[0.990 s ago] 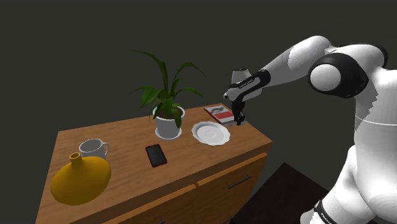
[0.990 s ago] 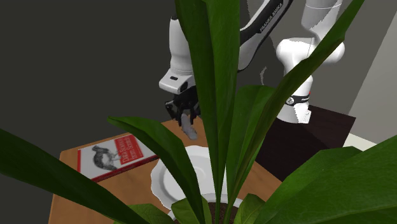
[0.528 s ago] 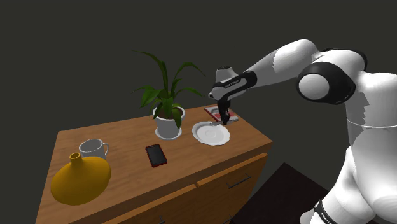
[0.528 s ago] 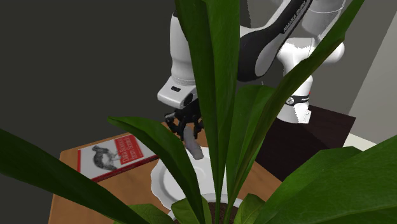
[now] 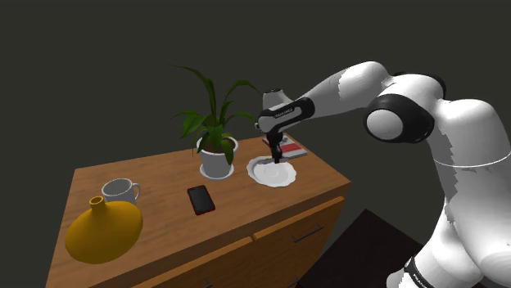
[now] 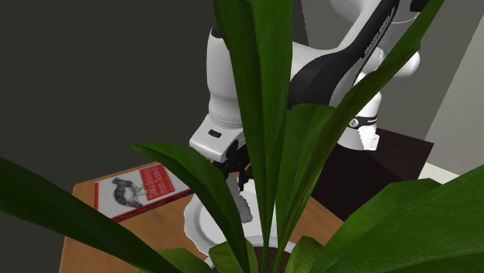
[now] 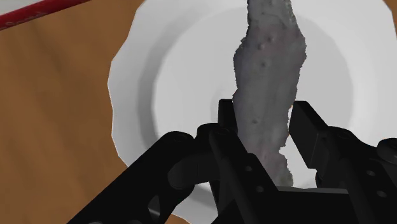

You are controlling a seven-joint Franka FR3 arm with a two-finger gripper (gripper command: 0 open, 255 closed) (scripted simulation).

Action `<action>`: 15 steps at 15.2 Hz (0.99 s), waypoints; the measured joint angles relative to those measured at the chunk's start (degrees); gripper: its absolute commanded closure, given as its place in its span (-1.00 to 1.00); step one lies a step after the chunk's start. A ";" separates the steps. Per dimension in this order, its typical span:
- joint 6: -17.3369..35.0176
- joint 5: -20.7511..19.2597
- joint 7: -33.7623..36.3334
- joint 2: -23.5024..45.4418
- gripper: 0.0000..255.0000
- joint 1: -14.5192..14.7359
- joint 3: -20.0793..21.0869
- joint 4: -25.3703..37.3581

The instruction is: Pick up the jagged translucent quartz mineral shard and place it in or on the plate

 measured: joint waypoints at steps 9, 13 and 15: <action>4.71 1.53 -0.05 4.18 1.00 -0.87 1.38 -0.72; 5.50 1.82 -0.08 5.06 1.00 -1.10 1.66 -0.65; 5.52 1.84 -0.09 5.13 1.00 -1.13 1.67 -0.60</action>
